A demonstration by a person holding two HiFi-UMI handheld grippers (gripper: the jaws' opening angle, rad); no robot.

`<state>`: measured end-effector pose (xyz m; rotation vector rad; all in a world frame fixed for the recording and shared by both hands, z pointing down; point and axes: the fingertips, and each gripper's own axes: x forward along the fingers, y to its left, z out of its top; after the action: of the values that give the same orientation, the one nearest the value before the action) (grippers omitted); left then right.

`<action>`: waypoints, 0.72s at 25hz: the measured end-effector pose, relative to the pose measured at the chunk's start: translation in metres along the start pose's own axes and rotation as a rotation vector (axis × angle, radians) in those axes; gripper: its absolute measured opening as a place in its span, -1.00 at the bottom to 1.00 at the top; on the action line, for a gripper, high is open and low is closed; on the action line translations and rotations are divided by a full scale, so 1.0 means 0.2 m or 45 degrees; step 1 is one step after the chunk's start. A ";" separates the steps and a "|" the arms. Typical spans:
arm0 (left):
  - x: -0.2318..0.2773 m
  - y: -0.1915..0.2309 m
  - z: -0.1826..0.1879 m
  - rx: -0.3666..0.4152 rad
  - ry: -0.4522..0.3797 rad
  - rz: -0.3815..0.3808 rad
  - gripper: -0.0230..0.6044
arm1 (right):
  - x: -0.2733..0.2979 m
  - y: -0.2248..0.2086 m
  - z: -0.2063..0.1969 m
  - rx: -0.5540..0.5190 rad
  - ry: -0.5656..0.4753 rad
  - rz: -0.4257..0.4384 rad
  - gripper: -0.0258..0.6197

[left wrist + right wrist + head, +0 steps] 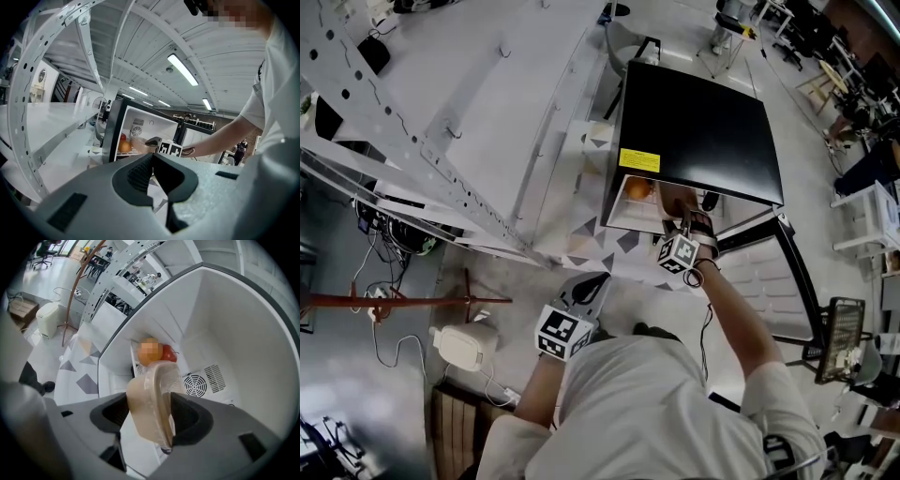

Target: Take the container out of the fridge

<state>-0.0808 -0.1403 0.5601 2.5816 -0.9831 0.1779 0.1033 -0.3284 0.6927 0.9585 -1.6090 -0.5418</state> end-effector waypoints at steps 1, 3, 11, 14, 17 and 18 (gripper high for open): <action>0.00 0.00 -0.01 -0.001 0.003 -0.005 -0.91 | -0.02 0.00 0.00 0.022 -0.003 0.004 -0.05; 0.00 -0.01 -0.02 -0.001 0.010 -0.017 -0.91 | -0.05 0.00 0.00 0.066 -0.011 0.012 -0.05; 0.02 -0.03 -0.05 0.011 0.045 -0.075 -0.91 | -0.25 -0.03 0.02 0.290 -0.067 0.039 -0.06; 0.05 -0.05 -0.05 0.018 0.053 -0.105 -0.91 | -0.33 -0.04 0.03 0.414 -0.094 0.059 -0.06; 0.07 -0.07 -0.05 0.025 0.062 -0.137 -0.91 | -0.42 -0.07 0.03 0.562 -0.116 0.084 -0.07; 0.07 -0.08 -0.05 0.028 0.067 -0.147 -0.91 | -0.45 -0.07 0.03 0.611 -0.124 0.093 -0.07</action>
<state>-0.0594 -0.1346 0.5688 2.6307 -0.8156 0.2265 0.1060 -0.2646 0.6281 1.2315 -1.8989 -0.1508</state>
